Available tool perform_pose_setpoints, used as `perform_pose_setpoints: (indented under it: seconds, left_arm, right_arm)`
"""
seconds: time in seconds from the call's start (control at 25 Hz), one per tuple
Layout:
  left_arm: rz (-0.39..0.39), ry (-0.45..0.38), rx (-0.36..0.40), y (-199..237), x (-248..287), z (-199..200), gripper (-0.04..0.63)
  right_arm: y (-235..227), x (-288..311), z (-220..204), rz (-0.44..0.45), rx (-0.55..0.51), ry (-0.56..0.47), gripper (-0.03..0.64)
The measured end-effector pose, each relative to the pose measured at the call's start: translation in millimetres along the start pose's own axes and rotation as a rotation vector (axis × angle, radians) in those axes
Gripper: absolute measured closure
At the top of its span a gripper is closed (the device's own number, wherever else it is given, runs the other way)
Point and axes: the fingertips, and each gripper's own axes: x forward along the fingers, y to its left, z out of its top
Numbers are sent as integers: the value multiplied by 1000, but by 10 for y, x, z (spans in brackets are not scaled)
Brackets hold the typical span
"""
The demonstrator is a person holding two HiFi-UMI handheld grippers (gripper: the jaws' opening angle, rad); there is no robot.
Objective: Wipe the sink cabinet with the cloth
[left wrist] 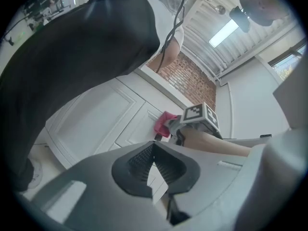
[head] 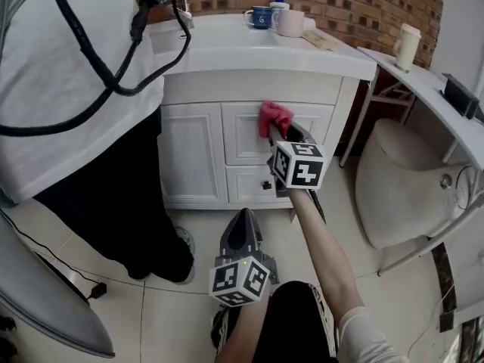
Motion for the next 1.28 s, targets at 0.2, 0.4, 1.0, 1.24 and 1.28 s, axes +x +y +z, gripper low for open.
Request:
perform_pose_setpoints:
  seconds: [0.2,0.4,1.0,1.24,1.28]
  left_arm:
    - [10,13,16,-22,25,-72,580]
    - [15,34,34,-80,87,-205,580]
    - [17,22,-2,-127,141,-270,580]
    - [34,14,-54,-16,72,-232,580]
    - [37,13,-64,6,63,-219,580]
  right_arm:
    - [-922,-340,36,-151,15,16,546]
    - [-1444,-525,42,-206,-1,40,545]
    - [-509,-572,-98,18,81,-6,546]
    - [729,-18,-695,209,-42,106,546]
    - [873,45,-762,230,-62,124,546]
